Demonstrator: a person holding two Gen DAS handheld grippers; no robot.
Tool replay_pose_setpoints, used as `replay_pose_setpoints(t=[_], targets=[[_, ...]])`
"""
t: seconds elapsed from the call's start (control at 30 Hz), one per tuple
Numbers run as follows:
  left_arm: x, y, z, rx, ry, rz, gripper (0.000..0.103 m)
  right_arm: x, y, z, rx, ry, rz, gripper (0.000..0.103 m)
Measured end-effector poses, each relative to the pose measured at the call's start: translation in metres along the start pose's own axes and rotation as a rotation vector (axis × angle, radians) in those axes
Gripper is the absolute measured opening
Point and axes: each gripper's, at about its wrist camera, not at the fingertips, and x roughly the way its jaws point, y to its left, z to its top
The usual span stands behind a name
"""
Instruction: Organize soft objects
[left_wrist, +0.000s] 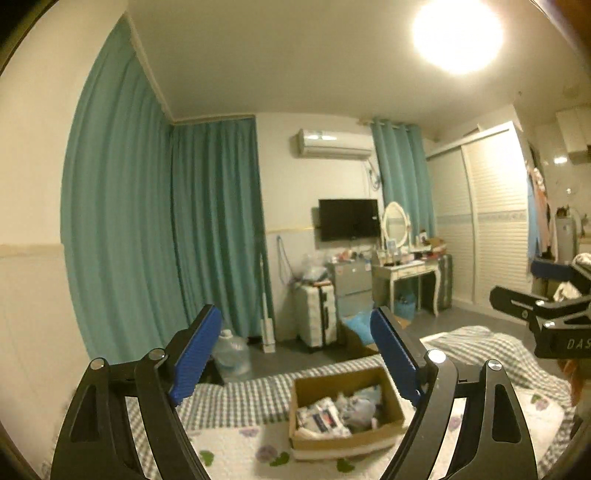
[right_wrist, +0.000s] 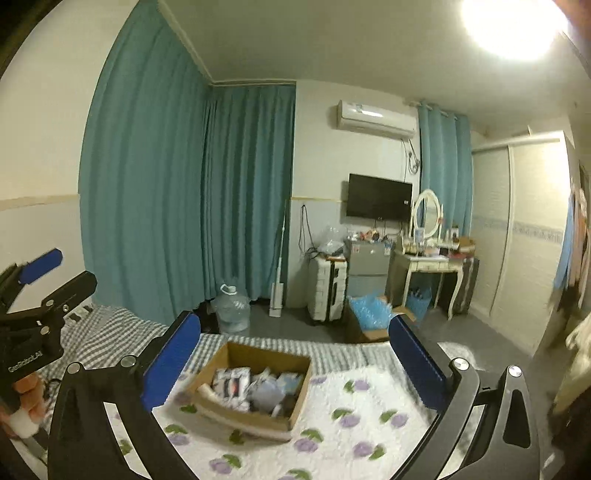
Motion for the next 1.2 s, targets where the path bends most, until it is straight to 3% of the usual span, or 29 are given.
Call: replay_pose_setpoints(t=[0.2, 0.33, 0.5, 0.7, 0.87, 1.2], targets=[[0.007, 0.005, -0.05, -0.044, 0.049, -0.031, 0.084, 0.022, 0.021, -0.075, -0.007, -0.059, 0.016, 0.103], [0.021, 0.006, -0.095, -0.049, 0.085, -0.006, 0.084, 0.065, 0.027, -0.12, 0.009, -0.015, 0.016, 0.103], [0.053, 0.004, -0.147, -0.011, 0.133, 0.027, 0.084, 0.114, 0.02, -0.167, 0.045, 0.081, -0.063, 0.103], [0.078, 0.005, -0.177, -0.003, 0.189, 0.028, 0.084, 0.131, 0.011, -0.183, 0.077, 0.134, -0.081, 0.103], [0.077, 0.007, -0.191, 0.006, 0.218, 0.026, 0.084, 0.135, 0.014, -0.184, 0.073, 0.147, -0.085, 0.103], [0.081, 0.01, -0.198, -0.007, 0.234, 0.018, 0.084, 0.131, 0.02, -0.184, 0.062, 0.15, -0.079, 0.103]])
